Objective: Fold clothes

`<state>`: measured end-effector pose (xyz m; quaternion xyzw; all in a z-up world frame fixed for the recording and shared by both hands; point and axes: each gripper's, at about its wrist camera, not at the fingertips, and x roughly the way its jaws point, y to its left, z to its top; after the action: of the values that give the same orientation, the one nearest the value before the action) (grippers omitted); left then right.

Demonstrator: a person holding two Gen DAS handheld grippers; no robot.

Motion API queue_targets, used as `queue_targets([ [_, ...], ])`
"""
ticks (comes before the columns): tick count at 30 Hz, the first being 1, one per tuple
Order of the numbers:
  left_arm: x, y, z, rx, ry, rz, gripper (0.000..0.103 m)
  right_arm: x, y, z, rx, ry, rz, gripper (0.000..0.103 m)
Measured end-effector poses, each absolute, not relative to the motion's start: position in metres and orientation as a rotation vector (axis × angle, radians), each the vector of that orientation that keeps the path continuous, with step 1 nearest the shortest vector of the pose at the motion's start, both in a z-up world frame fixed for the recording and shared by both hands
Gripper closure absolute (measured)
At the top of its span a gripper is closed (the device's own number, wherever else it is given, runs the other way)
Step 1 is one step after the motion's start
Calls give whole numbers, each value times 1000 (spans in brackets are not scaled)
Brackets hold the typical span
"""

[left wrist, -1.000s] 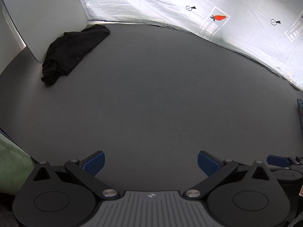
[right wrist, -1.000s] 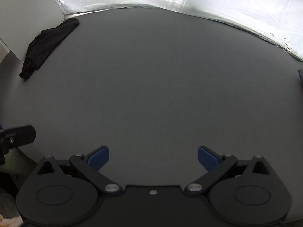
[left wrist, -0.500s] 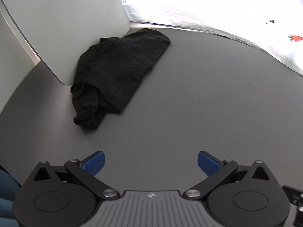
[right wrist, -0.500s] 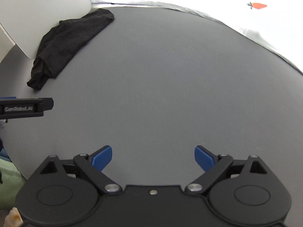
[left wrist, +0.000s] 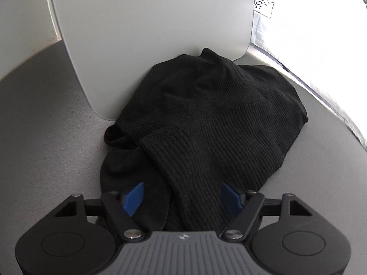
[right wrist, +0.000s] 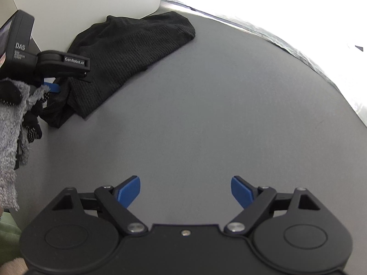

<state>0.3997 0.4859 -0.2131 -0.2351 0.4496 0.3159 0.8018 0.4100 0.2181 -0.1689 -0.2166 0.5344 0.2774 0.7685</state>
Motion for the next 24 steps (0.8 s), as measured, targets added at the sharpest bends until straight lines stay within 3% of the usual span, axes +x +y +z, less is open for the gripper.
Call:
queue_targets([
  [2, 410, 481, -216, -472, 955, 683, 48, 415, 220, -174, -484, 1157, 603, 17],
  [5, 420, 475, -219, -417, 946, 767, 76, 425, 218, -179, -476, 1154, 590, 19],
  [9, 421, 465, -213, -397, 900, 788, 92, 425, 199, -172, -452, 1114, 562, 19],
  [15, 416, 375, -149, -182, 752, 567, 94, 412, 139, -154, -389, 1056, 474, 20],
  [21, 388, 189, -69, -54, 665, 73, 96, 398, 27, -120, -280, 975, 264, 21],
  [24, 362, 91, -57, -53, 748, -242, 92, 383, -50, -97, -214, 952, 120, 20],
])
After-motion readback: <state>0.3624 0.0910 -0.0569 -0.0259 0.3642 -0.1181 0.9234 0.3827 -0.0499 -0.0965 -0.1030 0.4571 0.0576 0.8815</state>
